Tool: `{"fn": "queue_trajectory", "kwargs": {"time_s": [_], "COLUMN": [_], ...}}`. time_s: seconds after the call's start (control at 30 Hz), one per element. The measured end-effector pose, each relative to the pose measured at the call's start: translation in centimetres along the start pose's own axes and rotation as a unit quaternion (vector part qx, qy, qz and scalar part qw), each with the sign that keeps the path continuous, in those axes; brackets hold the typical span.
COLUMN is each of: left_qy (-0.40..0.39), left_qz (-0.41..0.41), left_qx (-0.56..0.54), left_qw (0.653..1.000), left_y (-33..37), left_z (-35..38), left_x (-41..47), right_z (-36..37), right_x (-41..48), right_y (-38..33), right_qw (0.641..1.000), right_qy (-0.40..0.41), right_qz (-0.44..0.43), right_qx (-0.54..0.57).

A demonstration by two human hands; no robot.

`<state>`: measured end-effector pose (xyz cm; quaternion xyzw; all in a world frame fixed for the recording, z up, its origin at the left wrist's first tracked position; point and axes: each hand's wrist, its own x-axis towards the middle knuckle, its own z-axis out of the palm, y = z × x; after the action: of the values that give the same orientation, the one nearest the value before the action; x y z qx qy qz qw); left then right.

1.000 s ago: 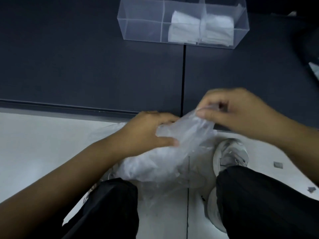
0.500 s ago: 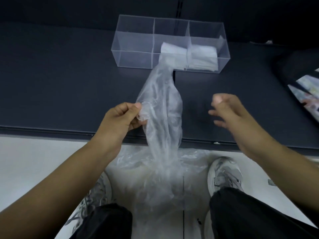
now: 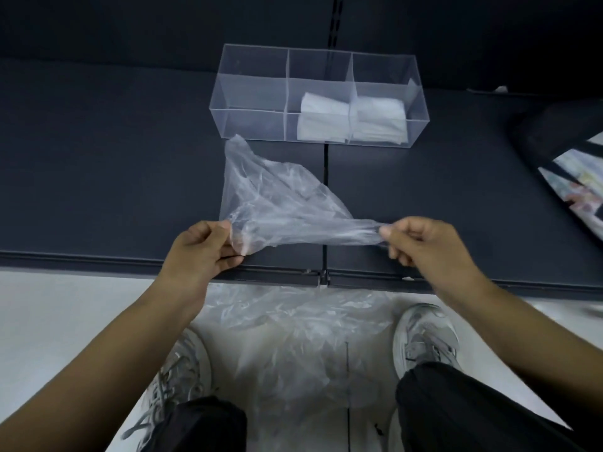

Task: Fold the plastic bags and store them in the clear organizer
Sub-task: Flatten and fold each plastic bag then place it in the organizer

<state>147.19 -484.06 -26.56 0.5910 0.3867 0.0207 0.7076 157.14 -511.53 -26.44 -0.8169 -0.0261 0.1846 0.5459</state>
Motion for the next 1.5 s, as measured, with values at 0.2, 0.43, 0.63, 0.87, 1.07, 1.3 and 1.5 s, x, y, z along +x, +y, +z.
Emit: {"fn": "queue_trajectory", "kwargs": {"time_s": [0.2,0.43,0.63,0.87,1.07,1.3,1.5], "left_qy": [-0.080,-0.198,-0.139,-0.043,-0.184,-0.111,-0.119], "left_qz": [0.074,0.193,0.297,0.323,0.277,0.293,0.279], "left_qx": [0.027,0.035,0.248,0.185,0.241,0.231,0.170], "left_qw": [0.994,0.960,0.912,0.927,0.912,0.921,0.938], "left_y": [2.6,5.5,3.0,2.5,1.5,1.2,0.9], "left_z": [1.6,4.7,5.0,3.8,5.2,5.2,4.1], "left_x": [-2.4,-5.3,-5.9,-4.2,-4.7,-2.9,-2.3], "right_z": [-0.8,3.6,3.4,1.5,0.5,0.0,-1.1], "right_x": [-1.4,-1.9,-1.4,-1.3,-1.0,-1.1,-1.0], "right_y": [-3.5,-8.1,-8.2,-7.9,-7.0,-7.2,-7.2], "right_qw": [0.964,0.947,0.980,0.972,0.953,0.939,0.925], "right_qy": [0.061,-0.089,-0.063,0.016,0.006,-0.020,0.025], "right_qz": [-0.186,-0.275,-0.058,0.029,0.060,0.095,0.110], "right_qx": [-0.179,-0.140,0.177,0.233,0.298,0.330,0.361]}}
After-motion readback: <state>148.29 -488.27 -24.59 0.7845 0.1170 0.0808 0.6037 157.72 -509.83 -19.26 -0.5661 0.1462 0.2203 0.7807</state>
